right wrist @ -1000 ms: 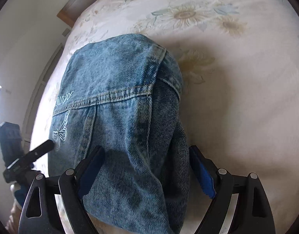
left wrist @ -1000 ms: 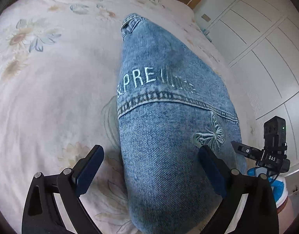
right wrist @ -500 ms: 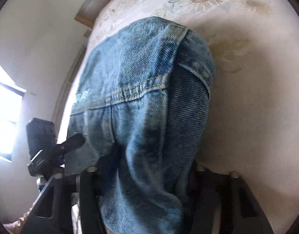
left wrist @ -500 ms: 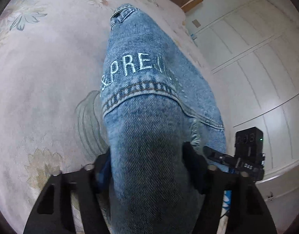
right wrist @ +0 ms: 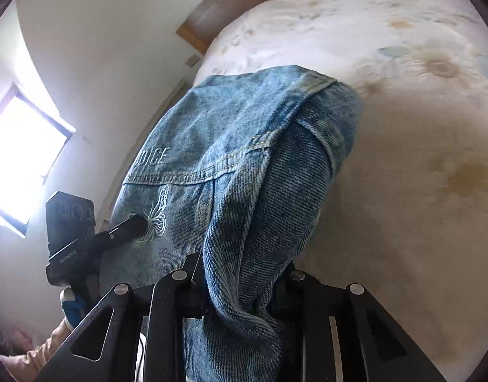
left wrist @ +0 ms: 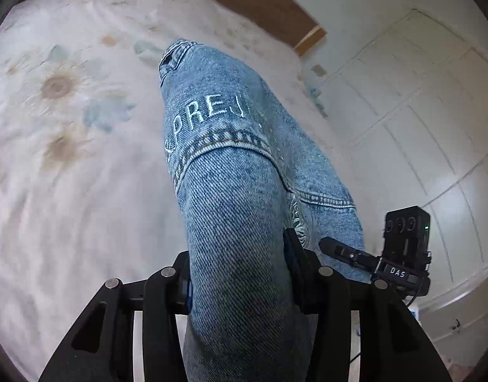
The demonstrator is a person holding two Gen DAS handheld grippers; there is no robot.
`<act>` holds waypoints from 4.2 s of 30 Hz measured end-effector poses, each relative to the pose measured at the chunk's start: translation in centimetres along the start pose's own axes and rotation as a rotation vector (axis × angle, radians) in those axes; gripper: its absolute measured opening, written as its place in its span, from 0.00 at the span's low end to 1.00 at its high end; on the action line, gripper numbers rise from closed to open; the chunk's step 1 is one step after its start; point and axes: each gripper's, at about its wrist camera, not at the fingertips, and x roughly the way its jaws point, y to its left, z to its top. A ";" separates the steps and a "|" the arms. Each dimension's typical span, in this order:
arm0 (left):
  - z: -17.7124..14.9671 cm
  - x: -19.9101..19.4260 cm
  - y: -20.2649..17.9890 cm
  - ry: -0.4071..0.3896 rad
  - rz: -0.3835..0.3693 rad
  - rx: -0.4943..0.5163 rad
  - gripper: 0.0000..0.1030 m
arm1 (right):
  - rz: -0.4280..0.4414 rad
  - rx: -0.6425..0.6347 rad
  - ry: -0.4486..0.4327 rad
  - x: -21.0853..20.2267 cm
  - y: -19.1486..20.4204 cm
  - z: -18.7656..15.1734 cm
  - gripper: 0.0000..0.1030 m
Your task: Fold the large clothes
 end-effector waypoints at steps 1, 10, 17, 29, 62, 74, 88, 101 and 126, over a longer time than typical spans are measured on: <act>-0.6 0.4 1.1 0.026 0.043 -0.020 0.46 | -0.024 0.004 0.024 1.4 0.1 -0.1 0.28; -5.6 -4.5 3.5 -0.004 0.108 -0.016 0.60 | -0.157 0.092 0.059 -0.3 -3.5 -3.9 0.60; -8.2 -6.0 1.1 -0.039 0.192 -0.063 0.63 | -0.293 0.124 0.035 -4.0 -4.4 -6.7 0.62; -14.7 -11.7 -9.0 -0.140 0.437 0.078 0.72 | -0.495 -0.060 -0.044 -11.1 4.7 -13.1 0.63; -30.5 -20.0 -18.5 -0.317 0.592 0.230 0.99 | -0.723 -0.340 -0.298 -22.4 18.6 -32.3 1.00; -31.6 -20.4 -19.2 -0.351 0.652 0.269 0.99 | -0.735 -0.313 -0.345 -24.0 17.9 -33.2 1.00; -31.5 -17.3 -17.1 -0.278 0.664 0.257 0.99 | -0.758 -0.262 -0.320 -23.5 14.5 -33.7 1.00; -32.4 -14.2 -11.5 -0.226 0.740 0.149 0.99 | -0.799 -0.267 -0.259 -21.7 10.1 -34.9 1.00; -32.5 -12.8 -11.5 -0.194 0.730 0.215 0.99 | -0.820 -0.264 -0.236 -21.0 8.8 -35.7 1.00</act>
